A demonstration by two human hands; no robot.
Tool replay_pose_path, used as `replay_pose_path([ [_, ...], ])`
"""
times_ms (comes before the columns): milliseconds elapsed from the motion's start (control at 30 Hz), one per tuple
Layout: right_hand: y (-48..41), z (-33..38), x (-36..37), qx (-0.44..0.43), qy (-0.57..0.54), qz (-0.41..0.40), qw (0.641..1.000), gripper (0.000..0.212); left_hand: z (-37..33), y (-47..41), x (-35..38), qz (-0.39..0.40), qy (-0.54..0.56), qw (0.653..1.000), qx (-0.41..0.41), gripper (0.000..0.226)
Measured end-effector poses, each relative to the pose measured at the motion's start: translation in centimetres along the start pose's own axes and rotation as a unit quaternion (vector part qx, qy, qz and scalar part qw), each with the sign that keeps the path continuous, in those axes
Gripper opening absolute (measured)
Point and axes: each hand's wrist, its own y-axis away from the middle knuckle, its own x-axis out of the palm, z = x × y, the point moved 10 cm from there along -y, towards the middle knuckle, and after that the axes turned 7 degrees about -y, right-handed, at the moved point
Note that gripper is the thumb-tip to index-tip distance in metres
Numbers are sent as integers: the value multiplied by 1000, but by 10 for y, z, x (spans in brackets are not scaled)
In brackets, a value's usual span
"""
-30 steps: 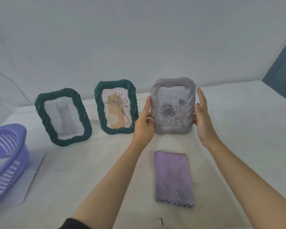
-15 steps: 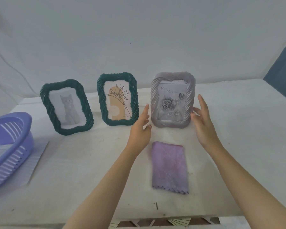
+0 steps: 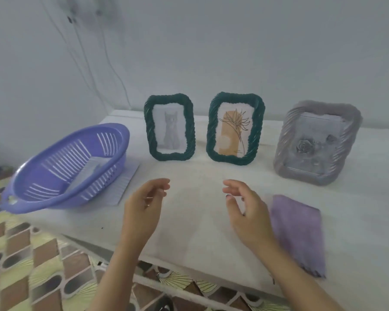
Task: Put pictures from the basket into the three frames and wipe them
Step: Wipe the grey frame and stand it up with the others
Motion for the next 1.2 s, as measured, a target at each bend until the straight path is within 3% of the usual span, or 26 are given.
replay_pose_path([
  [200,-25,18,130,4,33,154,987,29,9,1,-108,-172,-177,964,97,21],
  [267,-35,26,161,-12,61,169,984,31,20,-5,-127,-162,-270,941,123,23],
  [367,-50,35,193,-36,100,163,981,35,52,-21,-140,-94,-341,930,103,57],
  [433,-58,39,208,-50,125,154,979,38,63,-27,-146,-67,-314,943,91,74],
  [533,-68,42,227,-65,168,148,972,42,69,-35,-155,-62,-244,963,95,81],
  [733,-90,35,245,-46,205,114,971,54,74,-53,-186,-112,-132,983,60,80],
  [933,-104,30,264,-33,270,130,954,84,77,-66,-209,-125,-80,988,34,80],
  [1200,-103,36,268,-28,224,87,970,82,82,-73,-217,-121,-33,992,27,83],
])
